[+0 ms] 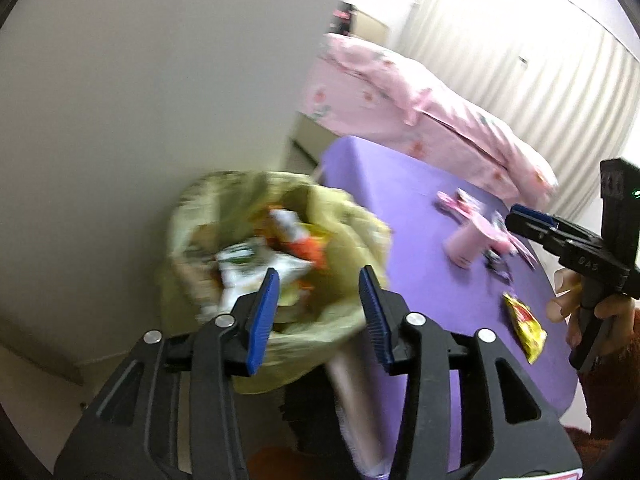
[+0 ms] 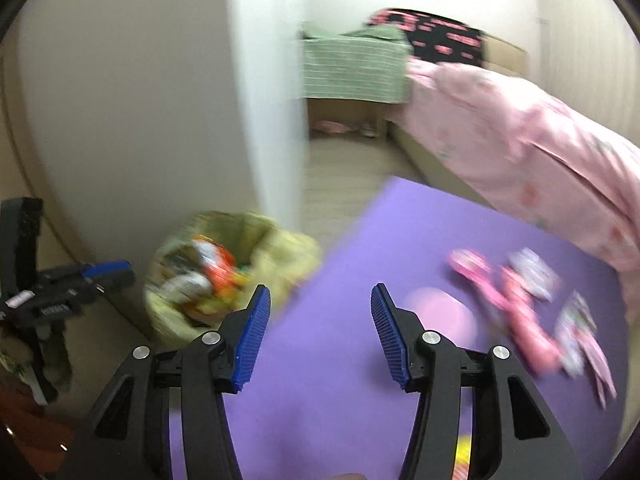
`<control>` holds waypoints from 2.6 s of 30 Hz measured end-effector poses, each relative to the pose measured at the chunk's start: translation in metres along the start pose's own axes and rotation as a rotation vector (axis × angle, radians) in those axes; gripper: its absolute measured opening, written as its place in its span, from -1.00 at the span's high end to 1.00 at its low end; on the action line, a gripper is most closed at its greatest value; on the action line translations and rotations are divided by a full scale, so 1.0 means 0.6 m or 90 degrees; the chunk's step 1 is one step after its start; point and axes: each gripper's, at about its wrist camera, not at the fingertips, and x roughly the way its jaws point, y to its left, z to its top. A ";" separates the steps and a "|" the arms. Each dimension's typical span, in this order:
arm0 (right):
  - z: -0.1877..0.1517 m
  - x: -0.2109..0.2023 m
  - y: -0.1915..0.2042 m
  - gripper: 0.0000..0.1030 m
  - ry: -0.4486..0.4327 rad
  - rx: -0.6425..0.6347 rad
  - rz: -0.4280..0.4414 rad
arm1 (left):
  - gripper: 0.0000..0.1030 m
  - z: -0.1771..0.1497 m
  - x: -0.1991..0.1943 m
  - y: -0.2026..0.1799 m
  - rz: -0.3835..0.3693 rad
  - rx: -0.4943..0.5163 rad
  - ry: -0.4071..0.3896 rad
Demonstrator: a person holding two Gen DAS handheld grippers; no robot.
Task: Collect trash
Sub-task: 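Grasp the yellow Nabati wafer pack with the right tool while the left tool grasps the black wrapper, then carry the black wrapper into the trash bag with the left tool while the right tool lifts the Nabati pack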
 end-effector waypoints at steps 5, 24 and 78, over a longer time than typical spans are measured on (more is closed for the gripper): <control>-0.084 -0.040 -0.101 0.04 0.025 0.073 -0.097 | 0.21 -0.002 0.048 -0.081 -0.066 0.057 0.037; -0.303 -0.079 -0.143 0.47 0.082 0.224 -0.182 | 0.21 0.016 0.295 -0.383 -0.280 0.208 0.205; -0.290 -0.157 -0.156 0.78 -0.035 0.270 -0.176 | 0.68 0.004 0.151 -0.298 -0.125 0.186 0.105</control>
